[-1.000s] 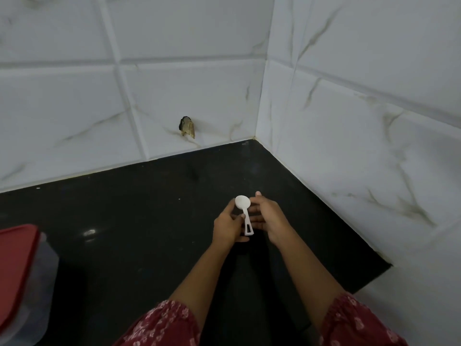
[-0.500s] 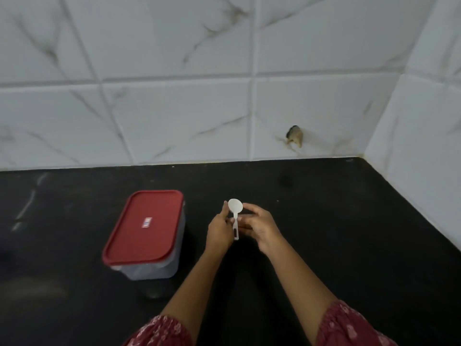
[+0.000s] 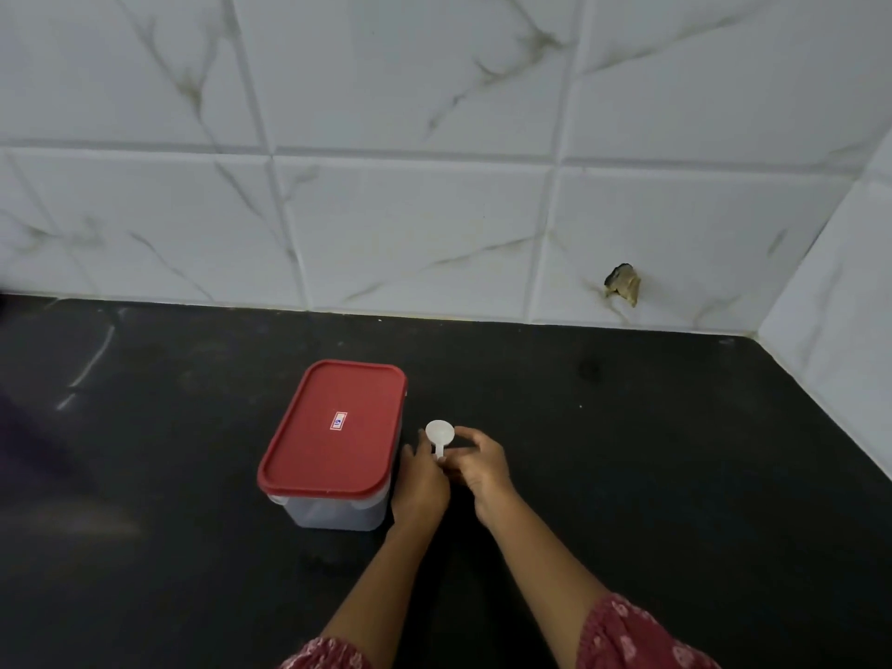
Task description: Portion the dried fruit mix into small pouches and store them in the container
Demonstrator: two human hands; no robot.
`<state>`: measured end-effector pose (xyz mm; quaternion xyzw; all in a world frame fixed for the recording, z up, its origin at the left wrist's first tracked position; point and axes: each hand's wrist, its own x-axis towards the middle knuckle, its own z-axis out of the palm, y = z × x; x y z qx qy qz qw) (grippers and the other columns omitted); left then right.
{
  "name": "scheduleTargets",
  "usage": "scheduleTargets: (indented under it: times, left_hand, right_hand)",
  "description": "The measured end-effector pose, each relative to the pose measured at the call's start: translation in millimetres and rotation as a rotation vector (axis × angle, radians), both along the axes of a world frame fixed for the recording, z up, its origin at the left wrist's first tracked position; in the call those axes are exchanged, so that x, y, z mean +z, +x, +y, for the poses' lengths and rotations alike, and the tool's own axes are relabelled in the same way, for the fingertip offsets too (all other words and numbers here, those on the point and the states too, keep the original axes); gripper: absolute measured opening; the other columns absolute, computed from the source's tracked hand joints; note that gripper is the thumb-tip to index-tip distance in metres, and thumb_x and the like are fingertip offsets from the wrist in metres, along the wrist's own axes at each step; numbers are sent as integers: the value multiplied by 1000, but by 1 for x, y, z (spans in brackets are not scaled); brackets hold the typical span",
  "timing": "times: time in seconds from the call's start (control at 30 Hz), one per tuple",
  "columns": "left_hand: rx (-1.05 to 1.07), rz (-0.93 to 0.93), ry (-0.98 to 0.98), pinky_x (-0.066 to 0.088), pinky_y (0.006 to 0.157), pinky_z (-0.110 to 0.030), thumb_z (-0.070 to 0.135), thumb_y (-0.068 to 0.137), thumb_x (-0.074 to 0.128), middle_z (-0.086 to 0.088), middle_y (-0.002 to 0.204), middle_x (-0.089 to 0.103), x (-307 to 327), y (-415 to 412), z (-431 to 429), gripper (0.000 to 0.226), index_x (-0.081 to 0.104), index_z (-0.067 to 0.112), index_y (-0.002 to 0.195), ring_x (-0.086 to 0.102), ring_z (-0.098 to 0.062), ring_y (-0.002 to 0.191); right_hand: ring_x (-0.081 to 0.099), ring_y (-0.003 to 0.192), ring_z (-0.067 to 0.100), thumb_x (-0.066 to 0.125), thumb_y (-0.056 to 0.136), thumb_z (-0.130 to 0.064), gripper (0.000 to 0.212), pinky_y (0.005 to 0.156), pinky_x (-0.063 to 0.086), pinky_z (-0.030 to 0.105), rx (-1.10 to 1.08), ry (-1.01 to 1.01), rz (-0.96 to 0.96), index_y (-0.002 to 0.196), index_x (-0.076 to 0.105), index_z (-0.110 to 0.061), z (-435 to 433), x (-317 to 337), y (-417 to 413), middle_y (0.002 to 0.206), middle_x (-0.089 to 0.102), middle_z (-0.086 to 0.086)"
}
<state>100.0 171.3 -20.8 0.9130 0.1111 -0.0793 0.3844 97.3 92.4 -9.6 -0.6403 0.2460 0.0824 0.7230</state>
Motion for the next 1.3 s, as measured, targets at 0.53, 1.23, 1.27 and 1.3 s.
scheduleTargets:
  times: [0.53,1.23,1.27,1.3]
  left_hand:
    - [-111,-132,491,42,100,-25,21,97,43,-10,137,40,-2,-19,-2,55,21,3,144,45,-19,124]
    - [-206,-151,628,25,115,-33,28,97,42,-24,155,7,23,-15,-20,76,-5,-7,145,19,-29,143]
    - [-225,-152,625,22,117,-34,28,97,42,-23,155,5,31,-12,-22,76,-7,-7,145,15,-30,144]
    - [-248,-192,616,18,118,-34,28,98,40,-22,156,3,35,-8,-25,75,-8,-6,145,11,-30,145]
  right_hand:
    - [63,97,18,62,82,-3,32,78,53,27,21,-200,24,112,63,-16,14,-5,6,110,66,4]
    - [58,104,15,52,91,-13,39,76,50,22,112,-249,49,130,51,-16,-15,16,14,124,57,4]
    - [60,99,15,51,92,-12,37,70,50,21,108,-254,34,129,52,-15,-19,23,14,117,60,4]
    - [62,95,15,50,92,-12,36,68,51,22,93,-245,25,129,53,-15,-23,26,16,112,62,4]
